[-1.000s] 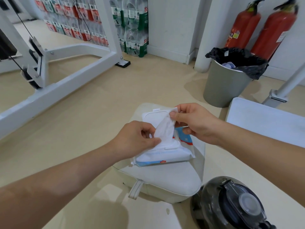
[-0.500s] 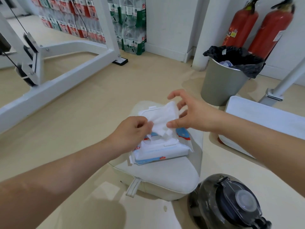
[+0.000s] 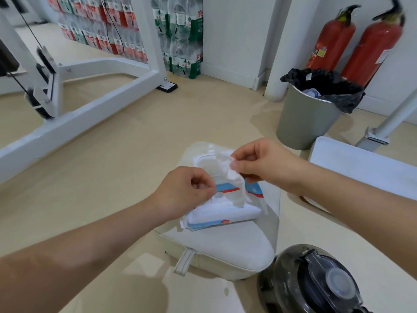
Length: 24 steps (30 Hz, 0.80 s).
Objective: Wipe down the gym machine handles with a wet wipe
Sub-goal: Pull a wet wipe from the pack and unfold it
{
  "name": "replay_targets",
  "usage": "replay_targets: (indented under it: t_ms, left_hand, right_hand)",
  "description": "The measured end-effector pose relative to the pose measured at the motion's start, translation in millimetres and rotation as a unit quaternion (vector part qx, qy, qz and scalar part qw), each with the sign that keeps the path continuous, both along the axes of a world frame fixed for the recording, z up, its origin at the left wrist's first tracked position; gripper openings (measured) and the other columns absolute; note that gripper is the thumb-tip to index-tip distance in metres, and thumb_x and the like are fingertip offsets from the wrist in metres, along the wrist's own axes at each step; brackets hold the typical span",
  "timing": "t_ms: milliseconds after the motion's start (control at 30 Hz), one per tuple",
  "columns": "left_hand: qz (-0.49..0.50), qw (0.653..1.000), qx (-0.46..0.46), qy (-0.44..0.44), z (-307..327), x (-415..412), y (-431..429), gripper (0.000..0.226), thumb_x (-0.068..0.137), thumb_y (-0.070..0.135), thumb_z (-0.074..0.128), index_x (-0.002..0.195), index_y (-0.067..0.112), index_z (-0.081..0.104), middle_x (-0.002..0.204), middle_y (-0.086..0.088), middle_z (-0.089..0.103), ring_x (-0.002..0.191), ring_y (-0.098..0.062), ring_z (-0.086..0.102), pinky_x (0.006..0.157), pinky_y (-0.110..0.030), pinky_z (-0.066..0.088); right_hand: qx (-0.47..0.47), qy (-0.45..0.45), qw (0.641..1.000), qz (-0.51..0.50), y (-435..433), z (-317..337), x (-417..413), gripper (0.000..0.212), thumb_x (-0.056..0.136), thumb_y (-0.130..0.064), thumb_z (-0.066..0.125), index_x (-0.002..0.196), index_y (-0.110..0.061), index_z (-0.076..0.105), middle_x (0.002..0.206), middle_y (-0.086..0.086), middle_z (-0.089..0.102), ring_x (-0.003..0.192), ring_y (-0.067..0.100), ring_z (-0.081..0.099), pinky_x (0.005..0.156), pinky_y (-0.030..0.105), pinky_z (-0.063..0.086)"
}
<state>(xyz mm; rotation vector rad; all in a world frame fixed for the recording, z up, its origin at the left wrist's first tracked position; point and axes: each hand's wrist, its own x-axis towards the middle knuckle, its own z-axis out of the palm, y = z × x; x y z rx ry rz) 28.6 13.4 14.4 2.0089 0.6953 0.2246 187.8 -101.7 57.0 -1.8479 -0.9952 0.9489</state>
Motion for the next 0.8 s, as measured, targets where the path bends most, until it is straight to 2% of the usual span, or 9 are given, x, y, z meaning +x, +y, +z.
replay_targets:
  t_ms: [100,200,367,433,500,600,700,767,800]
  left_hand:
    - [0.028,0.999,-0.019,-0.032,0,0,-6,0.014,0.075,0.011,0.076,0.075,0.024,0.072,0.054,0.016,0.055,0.053,-0.004,0.050,0.057,-0.024,0.047]
    - [0.035,0.997,-0.013,-0.062,5,1,-12,0.010,0.070,0.027,0.081,0.067,0.030,0.072,0.061,0.016,0.059,0.061,-0.007,0.052,0.060,-0.032,0.048]
    - [0.065,0.995,-0.004,-0.073,13,3,-15,0.021,0.067,0.038,0.081,0.062,0.024,0.066,0.065,0.012,0.059,0.062,-0.007,0.053,0.064,-0.040,0.051]
    - [0.083,0.994,0.013,-0.073,14,4,-16,0.026,0.065,0.037,0.083,0.060,0.020,0.064,0.075,0.007,0.060,0.068,-0.007,0.055,0.067,-0.034,0.049]
    - [0.086,0.993,0.044,-0.071,13,6,-17,0.025,0.064,0.035,0.084,0.058,0.024,0.063,0.083,0.004,0.059,0.075,-0.006,0.054,0.068,-0.017,0.044]
    - [0.090,0.989,0.084,-0.078,17,12,-15,0.025,0.065,0.035,0.083,0.058,0.031,0.059,0.081,0.003,0.058,0.072,-0.006,0.051,0.062,-0.010,0.036]
    - [0.095,0.987,0.077,-0.105,21,18,-13,0.021,0.069,0.033,0.081,0.060,0.029,0.062,0.077,0.002,0.060,0.066,-0.006,0.049,0.062,-0.019,0.038]
    - [0.088,0.986,0.059,-0.131,27,19,-13,0.014,0.072,0.032,0.079,0.079,0.028,0.067,0.088,0.002,0.063,0.075,-0.005,0.053,0.069,-0.020,0.041]
    - [0.073,0.988,0.042,-0.133,30,19,-12,0.026,0.074,0.033,0.078,0.096,0.029,0.066,0.100,0.006,0.063,0.088,-0.003,0.055,0.075,-0.019,0.043]
  right_hand:
    - [-0.016,0.104,0.994,-0.027,-5,-10,3,0.015,0.088,-0.012,0.065,0.088,0.003,0.071,0.065,0.012,0.058,0.051,0.014,0.047,0.052,0.027,0.039]
    - [-0.030,0.113,0.992,-0.043,-6,-12,0,0.020,0.084,-0.016,0.069,0.088,0.004,0.069,0.059,0.011,0.053,0.043,0.014,0.040,0.047,0.026,0.029]
    - [-0.037,0.098,0.994,-0.022,-6,-9,-7,0.008,0.085,-0.012,0.069,0.088,-0.007,0.063,0.052,0.001,0.061,0.042,0.012,0.052,0.047,0.027,0.028]
    - [-0.033,0.110,0.993,-0.021,-6,-7,-9,0.005,0.087,-0.009,0.066,0.086,-0.007,0.061,0.054,0.003,0.063,0.042,0.012,0.056,0.043,0.023,0.031]
    - [-0.023,0.164,0.986,-0.012,-6,-2,-8,0.005,0.086,-0.008,0.065,0.088,-0.007,0.061,0.056,0.002,0.063,0.044,0.009,0.057,0.041,0.018,0.040]
    - [-0.033,0.202,0.977,0.057,-8,6,-1,0.032,0.072,-0.014,0.074,0.102,-0.008,0.062,0.070,0.002,0.064,0.052,0.007,0.053,0.055,0.019,0.043]
    - [-0.023,0.159,0.985,0.059,-10,9,10,0.033,0.079,0.006,0.069,0.108,-0.007,0.061,0.072,0.008,0.065,0.064,0.014,0.056,0.071,0.029,0.041]
    - [-0.005,0.152,0.987,0.045,-10,14,16,0.030,0.078,0.005,0.069,0.103,-0.011,0.065,0.080,0.019,0.053,0.078,0.026,0.049,0.079,0.037,0.039]
    - [0.002,0.163,0.986,0.047,-11,17,18,0.031,0.074,0.003,0.072,0.100,-0.013,0.067,0.088,0.022,0.050,0.085,0.028,0.047,0.081,0.039,0.039]
